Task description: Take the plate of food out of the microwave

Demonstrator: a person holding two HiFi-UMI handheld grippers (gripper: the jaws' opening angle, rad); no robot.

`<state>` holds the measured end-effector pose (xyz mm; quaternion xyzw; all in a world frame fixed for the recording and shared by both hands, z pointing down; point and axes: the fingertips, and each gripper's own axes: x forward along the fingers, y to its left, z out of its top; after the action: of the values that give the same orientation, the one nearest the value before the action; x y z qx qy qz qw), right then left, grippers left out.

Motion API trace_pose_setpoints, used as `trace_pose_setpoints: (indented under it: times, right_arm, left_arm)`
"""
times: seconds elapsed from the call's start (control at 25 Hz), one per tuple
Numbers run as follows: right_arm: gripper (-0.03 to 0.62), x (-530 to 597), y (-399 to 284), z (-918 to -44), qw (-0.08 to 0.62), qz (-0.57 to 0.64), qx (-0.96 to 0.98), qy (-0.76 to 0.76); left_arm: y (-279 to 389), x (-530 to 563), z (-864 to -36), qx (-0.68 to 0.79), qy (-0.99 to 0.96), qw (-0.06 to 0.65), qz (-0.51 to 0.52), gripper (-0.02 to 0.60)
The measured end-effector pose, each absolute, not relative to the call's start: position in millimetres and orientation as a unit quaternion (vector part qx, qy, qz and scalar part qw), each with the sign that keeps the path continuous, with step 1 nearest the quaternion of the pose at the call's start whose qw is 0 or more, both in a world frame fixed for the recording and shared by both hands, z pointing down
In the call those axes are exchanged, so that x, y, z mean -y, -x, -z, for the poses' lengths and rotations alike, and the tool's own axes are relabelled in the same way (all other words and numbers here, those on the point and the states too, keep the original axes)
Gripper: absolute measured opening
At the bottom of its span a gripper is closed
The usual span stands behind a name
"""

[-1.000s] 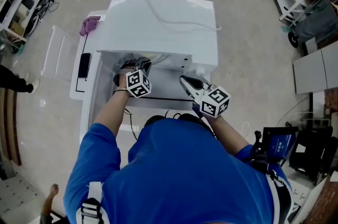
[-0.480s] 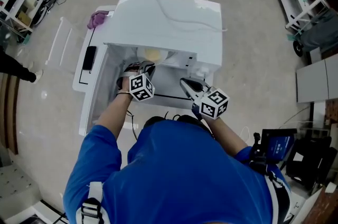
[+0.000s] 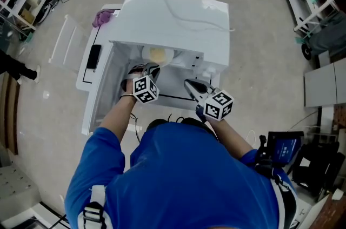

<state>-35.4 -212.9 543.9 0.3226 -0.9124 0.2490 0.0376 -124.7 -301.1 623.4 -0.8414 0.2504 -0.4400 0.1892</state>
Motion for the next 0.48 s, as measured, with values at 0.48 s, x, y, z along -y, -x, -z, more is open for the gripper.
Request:
trace_pose_setpoints:
  times: [0.48]
  right_arm:
    - [-0.008,219.2,52.1,-553.8,0.018,-0.302,0.901,-0.310]
  left_arm:
    - [143.1,296.2,-594.9,-0.350,0.873,0.082,0.328,0.044]
